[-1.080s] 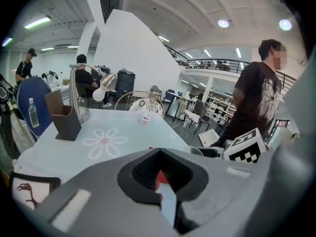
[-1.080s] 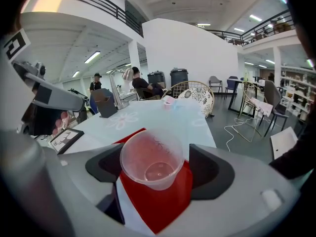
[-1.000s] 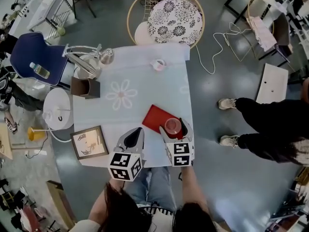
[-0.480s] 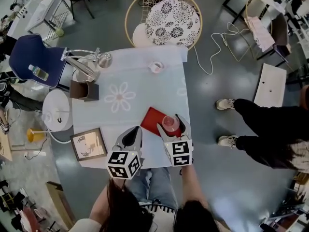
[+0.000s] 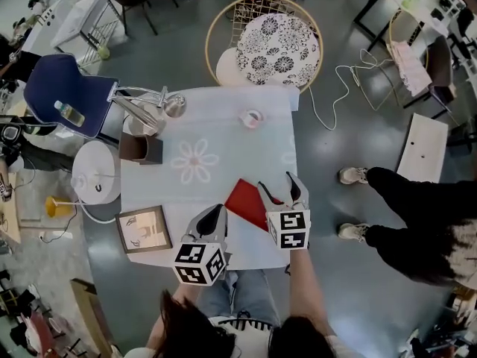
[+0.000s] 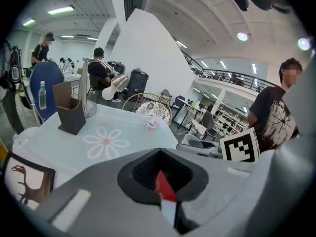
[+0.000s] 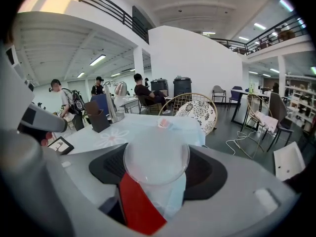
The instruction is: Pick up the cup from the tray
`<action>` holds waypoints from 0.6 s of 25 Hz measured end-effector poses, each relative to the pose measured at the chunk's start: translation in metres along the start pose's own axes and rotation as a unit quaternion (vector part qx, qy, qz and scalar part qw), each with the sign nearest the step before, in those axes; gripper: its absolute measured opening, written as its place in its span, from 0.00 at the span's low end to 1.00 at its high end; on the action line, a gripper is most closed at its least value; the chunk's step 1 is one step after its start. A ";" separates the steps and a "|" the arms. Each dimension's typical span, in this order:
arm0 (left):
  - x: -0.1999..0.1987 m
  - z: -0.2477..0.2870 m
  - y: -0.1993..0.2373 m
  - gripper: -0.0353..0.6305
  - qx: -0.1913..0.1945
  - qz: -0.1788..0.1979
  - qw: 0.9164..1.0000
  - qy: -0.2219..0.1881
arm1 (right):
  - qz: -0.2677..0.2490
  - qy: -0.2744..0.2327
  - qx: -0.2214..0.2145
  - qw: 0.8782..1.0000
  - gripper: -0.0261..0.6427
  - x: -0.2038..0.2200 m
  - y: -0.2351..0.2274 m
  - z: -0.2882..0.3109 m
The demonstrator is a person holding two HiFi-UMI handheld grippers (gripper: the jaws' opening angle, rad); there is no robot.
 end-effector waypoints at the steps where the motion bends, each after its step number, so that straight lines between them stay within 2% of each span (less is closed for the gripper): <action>1: 0.000 0.002 -0.001 0.05 -0.001 0.000 1.000 -0.002 | 0.002 0.001 0.001 1.000 0.56 0.001 -0.003 0.003; 8: 0.006 0.014 -0.005 0.05 -0.014 0.024 1.000 0.002 | -0.005 0.001 0.002 1.000 0.56 0.007 -0.017 0.028; 12: 0.012 0.016 -0.006 0.05 -0.025 0.012 1.000 0.006 | -0.011 0.010 0.000 1.000 0.56 0.012 -0.015 0.040; 15: 0.014 0.017 -0.007 0.06 -0.025 0.018 0.999 0.007 | -0.034 0.026 -0.008 0.999 0.56 0.017 -0.011 0.047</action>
Point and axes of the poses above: the fingertips, and each gripper's own axes: z forward along the fingers, y to its left, x out of its underside, the point moved 6 cm from there along -z, backward along the fingers, and after that the axes turned 15 degrees about -z, right-handed, at the moved point
